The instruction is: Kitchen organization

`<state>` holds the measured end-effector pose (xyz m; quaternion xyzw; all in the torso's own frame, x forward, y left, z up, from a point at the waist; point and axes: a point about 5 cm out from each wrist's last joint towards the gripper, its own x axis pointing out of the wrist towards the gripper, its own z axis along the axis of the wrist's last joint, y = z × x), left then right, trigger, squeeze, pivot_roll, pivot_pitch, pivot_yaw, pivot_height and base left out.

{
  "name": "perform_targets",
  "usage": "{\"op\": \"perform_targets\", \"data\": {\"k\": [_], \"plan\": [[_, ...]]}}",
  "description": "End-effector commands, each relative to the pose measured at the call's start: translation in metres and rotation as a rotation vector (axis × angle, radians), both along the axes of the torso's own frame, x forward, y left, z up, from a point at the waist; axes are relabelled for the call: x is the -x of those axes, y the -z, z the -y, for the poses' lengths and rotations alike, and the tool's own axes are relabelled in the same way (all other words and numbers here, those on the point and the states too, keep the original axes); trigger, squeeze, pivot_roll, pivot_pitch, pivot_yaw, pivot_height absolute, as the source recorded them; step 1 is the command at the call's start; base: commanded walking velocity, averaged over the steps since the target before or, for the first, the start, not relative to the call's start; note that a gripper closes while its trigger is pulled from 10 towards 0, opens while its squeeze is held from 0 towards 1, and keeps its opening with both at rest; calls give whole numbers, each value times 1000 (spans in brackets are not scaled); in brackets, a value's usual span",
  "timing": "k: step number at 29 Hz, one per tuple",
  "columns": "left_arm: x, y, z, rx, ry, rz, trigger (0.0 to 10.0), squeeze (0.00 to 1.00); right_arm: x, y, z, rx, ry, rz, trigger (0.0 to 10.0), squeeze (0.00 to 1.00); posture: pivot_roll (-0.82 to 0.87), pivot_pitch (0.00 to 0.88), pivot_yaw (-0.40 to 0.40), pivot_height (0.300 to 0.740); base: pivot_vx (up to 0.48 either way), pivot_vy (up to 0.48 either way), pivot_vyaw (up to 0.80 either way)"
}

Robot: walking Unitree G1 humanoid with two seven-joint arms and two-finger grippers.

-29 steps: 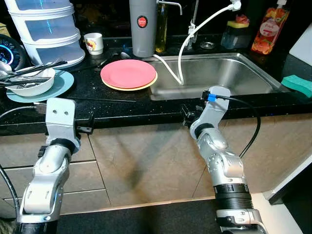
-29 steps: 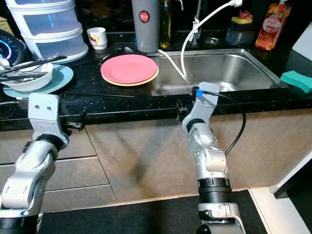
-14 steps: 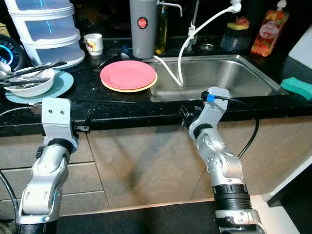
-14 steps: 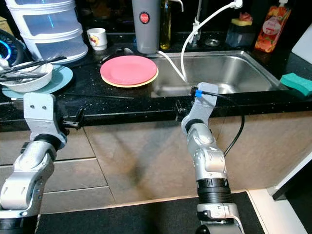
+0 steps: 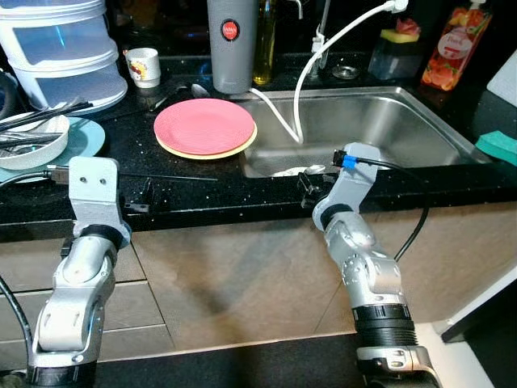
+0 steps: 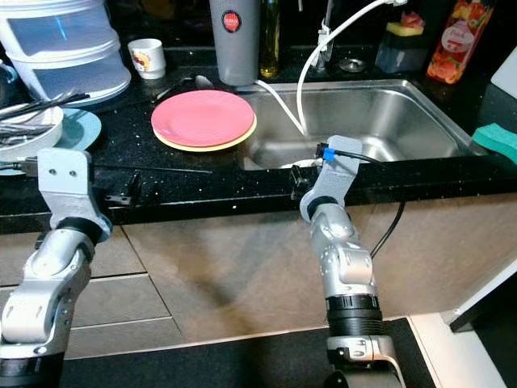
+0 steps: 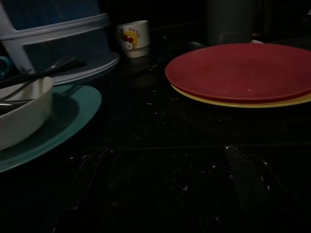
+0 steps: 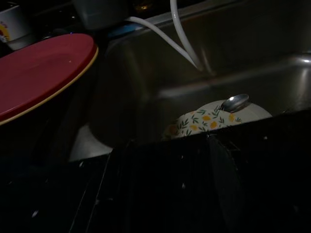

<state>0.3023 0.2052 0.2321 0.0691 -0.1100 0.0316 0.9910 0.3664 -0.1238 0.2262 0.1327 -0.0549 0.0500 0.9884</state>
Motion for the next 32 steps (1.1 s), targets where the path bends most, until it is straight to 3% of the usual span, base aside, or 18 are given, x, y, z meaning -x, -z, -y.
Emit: {"op": "perform_targets", "data": {"k": [1, 23, 32], "plan": [[1, 3, -1, 5, -11, -12, 10000, 0, 1, 5, -1, -13, -5, -20, 10000, 0, 5, 115, 3, 740, 270, 0, 0], [-1, 0, 1, -4, 2, -4, 10000, 0, 0, 3, 0, -17, 2, -12, 10000, 0, 7, 110, 14, 740, 268, 0, 0], [-2, 1, 4, 12, 1, -13, 10000, 0, 0, 2, 1, -13, 4, -10, 10000, 0, 0, 105, 14, 740, 0, 0, 0]]}}
